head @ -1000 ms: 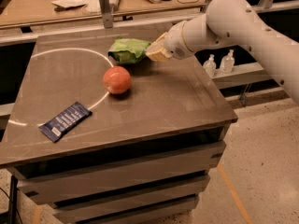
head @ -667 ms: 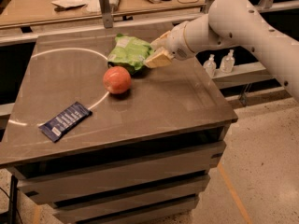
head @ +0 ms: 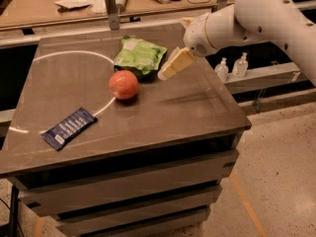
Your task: Move green rice chip bag near apple
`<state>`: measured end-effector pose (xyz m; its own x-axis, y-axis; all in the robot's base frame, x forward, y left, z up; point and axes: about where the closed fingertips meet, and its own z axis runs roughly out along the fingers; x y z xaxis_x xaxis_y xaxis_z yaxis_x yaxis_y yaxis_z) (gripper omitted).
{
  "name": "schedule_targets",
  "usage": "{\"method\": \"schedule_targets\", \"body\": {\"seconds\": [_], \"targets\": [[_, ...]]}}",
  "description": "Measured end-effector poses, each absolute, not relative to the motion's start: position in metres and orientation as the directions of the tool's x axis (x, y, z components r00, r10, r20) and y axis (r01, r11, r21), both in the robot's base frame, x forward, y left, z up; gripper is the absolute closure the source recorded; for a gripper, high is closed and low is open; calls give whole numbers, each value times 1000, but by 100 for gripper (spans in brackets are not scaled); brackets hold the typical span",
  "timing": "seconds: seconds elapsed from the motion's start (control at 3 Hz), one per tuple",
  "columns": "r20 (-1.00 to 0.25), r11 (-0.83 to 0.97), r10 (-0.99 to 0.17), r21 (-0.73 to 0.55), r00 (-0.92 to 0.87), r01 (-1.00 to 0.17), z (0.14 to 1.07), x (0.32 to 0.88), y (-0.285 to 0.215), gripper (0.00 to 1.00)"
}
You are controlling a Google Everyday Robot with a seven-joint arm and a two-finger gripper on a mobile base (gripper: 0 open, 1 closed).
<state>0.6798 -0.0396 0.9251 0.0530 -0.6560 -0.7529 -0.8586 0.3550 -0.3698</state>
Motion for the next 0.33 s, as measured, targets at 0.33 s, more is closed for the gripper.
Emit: {"method": "schedule_targets", "body": {"seconds": [0.33], "targets": [[-753,355,-656,-370,53,-859,925,680,-39,0]]}}
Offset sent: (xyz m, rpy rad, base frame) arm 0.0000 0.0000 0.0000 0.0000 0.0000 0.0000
